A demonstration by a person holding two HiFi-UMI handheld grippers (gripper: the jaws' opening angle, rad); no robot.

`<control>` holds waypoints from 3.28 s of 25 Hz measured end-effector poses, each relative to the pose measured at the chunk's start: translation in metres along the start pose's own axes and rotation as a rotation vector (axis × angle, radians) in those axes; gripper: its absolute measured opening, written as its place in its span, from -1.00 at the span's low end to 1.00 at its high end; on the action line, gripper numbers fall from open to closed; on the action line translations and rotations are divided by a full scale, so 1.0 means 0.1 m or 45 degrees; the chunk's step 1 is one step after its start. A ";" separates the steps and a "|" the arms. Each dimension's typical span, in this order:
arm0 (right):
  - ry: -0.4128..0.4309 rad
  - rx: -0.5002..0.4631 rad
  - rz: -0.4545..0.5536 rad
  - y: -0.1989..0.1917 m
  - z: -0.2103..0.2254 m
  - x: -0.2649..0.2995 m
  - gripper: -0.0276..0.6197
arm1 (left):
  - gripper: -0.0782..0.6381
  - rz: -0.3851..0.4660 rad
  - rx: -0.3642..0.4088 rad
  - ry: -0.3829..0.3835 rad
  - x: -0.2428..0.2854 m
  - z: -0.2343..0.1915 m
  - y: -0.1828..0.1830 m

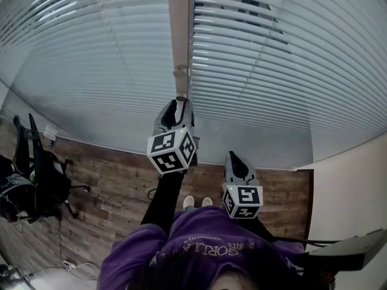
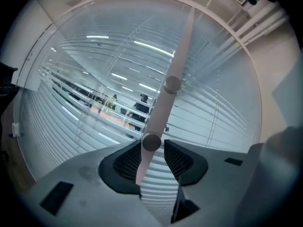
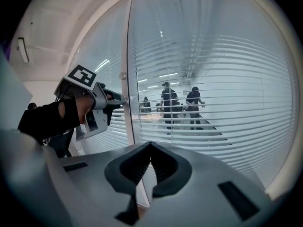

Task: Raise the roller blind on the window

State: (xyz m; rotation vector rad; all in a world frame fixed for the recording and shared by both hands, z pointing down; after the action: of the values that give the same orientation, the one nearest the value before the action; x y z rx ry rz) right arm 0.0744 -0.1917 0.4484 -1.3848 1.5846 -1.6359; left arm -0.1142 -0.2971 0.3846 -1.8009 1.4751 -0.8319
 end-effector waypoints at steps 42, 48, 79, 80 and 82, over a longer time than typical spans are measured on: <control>0.014 0.006 -0.011 0.05 0.13 0.14 -0.93 | -0.44 -0.048 1.005 0.077 0.22 0.04 0.07; 0.010 0.016 -0.014 0.05 0.13 0.13 -0.93 | -0.44 -0.007 0.317 0.022 0.20 -0.02 0.14; -0.015 0.014 -0.032 0.01 0.18 0.12 -0.93 | -0.44 0.004 0.540 0.091 0.22 0.01 0.14; -0.015 0.014 -0.033 0.01 0.17 0.11 -0.93 | -0.44 0.003 0.587 0.096 0.22 0.02 0.14; -0.013 0.015 -0.032 0.01 0.17 0.11 -0.93 | -0.44 0.006 0.576 0.091 0.22 0.02 0.13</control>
State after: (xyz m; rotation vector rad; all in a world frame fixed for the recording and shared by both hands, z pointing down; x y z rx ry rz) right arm 0.0846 -0.2093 0.4483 -1.4105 1.5554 -1.6472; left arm -0.1160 -0.3205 0.3741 -1.4408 1.2107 -1.1333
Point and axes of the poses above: the fingertips, and each gripper's own axes: x forward along the fingers, z to its right, y out of its top, the point moved 4 cm from there along -x, backward along the fingers, and after that the axes turned 13 degrees about -x, right-handed, at the moved point
